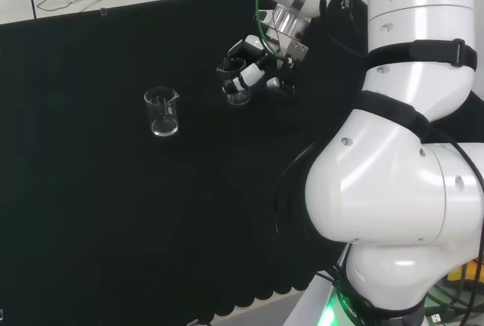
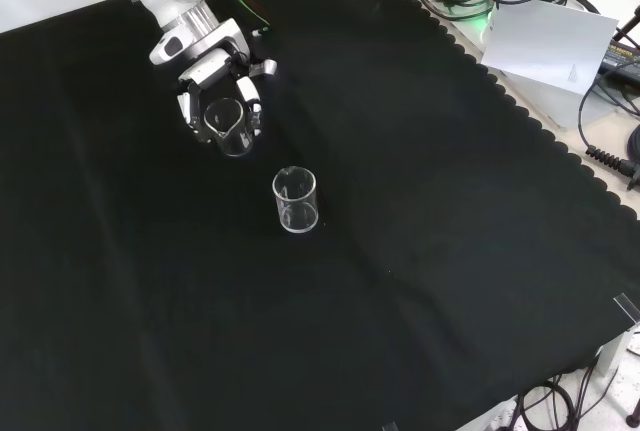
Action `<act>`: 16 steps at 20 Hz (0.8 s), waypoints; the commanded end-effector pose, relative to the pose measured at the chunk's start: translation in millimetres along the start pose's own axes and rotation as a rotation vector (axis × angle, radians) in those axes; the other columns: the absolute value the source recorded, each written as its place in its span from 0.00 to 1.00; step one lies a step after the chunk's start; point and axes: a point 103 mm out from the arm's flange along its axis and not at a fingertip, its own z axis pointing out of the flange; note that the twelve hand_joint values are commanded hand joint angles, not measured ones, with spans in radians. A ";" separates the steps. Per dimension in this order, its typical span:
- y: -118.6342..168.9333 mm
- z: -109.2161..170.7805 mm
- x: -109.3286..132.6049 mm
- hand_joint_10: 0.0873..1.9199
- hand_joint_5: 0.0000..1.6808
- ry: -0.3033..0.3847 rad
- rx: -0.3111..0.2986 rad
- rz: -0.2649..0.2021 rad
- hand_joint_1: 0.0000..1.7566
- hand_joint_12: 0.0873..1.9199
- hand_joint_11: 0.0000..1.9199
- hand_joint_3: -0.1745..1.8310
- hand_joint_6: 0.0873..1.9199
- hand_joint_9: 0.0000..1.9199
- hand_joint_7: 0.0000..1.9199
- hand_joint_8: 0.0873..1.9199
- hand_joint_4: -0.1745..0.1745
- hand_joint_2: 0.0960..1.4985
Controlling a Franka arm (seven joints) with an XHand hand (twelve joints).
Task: Place the beaker back on the table.
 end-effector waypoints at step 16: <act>-0.9 10.0 -9.3 0.22 0.72 0.005 -0.028 0.019 0.78 0.40 0.62 0.55 0.39 0.78 0.75 0.29 0.05 0.27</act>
